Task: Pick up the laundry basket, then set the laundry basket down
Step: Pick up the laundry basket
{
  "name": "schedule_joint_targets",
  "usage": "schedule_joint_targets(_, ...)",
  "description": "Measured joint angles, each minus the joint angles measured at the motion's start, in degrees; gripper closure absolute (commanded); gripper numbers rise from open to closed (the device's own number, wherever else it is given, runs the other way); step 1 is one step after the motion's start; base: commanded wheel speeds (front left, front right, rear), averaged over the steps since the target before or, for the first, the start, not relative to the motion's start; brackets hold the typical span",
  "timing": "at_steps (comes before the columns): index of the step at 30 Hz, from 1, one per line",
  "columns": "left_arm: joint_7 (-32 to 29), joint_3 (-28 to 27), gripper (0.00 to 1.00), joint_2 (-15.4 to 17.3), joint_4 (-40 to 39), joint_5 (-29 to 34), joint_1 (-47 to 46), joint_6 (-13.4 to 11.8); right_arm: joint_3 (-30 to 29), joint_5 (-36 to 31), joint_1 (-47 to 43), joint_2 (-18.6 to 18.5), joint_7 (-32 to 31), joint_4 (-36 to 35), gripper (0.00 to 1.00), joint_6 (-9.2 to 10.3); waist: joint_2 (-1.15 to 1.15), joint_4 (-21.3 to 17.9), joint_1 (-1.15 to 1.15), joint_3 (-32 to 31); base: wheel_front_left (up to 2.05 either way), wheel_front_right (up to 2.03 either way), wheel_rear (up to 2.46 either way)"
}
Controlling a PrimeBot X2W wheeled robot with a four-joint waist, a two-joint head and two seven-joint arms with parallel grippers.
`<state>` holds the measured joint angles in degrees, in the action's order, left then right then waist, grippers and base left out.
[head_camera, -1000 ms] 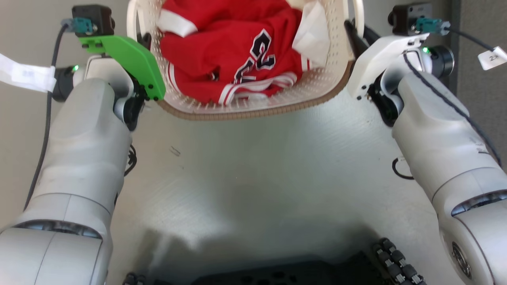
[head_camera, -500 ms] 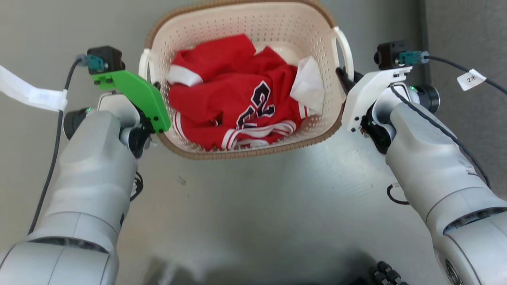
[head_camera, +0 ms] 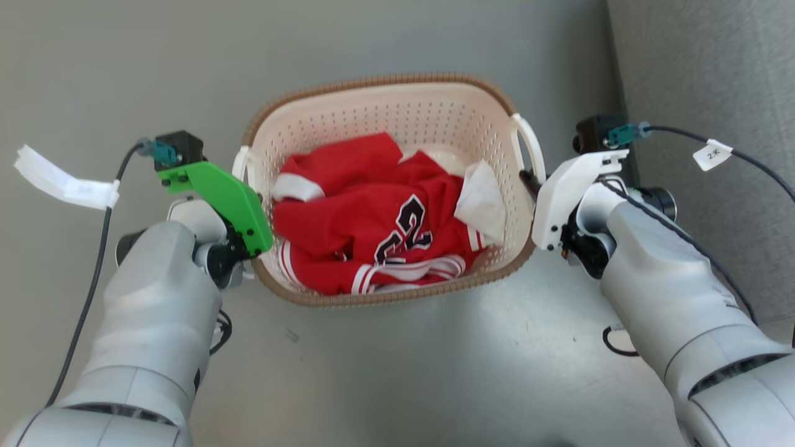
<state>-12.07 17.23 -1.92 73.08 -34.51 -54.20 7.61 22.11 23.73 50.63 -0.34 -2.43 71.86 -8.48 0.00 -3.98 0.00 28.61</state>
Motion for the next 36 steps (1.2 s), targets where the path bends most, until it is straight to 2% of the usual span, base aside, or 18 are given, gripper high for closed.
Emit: schedule_joint_targets(36,-8.44,1.03,1.00,0.31,1.22,-4.67,13.82,0.00,7.95,9.44,-12.66,-0.19,-12.50,-3.00,1.00,0.07,0.00,-1.85,0.00,-25.95,0.00,0.00,0.00)
